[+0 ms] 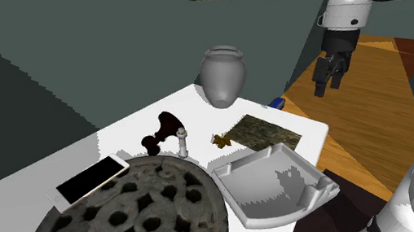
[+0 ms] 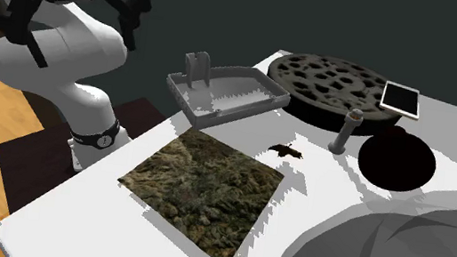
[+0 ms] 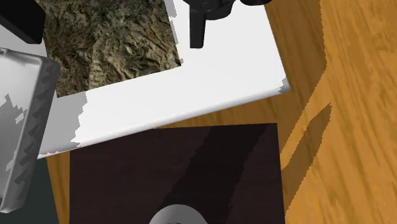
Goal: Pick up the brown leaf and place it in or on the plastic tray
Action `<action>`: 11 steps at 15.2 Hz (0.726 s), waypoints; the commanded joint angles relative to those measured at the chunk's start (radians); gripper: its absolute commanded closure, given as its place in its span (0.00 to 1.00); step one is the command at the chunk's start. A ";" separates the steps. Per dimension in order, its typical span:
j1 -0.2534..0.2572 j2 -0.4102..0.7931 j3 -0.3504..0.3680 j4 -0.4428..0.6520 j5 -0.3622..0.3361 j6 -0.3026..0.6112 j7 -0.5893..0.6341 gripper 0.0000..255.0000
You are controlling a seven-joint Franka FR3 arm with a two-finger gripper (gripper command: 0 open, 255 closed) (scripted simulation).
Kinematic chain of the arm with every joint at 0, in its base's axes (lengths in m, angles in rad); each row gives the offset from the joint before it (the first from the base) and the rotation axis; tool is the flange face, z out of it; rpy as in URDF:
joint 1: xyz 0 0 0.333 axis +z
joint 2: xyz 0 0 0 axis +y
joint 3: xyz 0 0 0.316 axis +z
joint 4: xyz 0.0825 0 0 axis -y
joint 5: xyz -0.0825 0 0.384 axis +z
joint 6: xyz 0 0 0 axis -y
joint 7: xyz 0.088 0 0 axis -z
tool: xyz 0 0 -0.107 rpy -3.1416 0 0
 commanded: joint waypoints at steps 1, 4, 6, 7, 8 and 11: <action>0.000 0.000 0.000 0.000 0.000 0.000 0.000 0.00; 0.008 0.086 0.066 0.028 0.036 0.024 0.097 0.00; 0.013 0.149 0.107 0.054 0.056 0.039 0.162 0.00; 0.015 0.183 0.126 0.069 0.065 0.046 0.194 0.00; 0.017 0.217 0.145 0.085 0.073 0.053 0.225 0.00; 0.023 0.327 0.198 0.143 0.091 0.071 0.320 0.00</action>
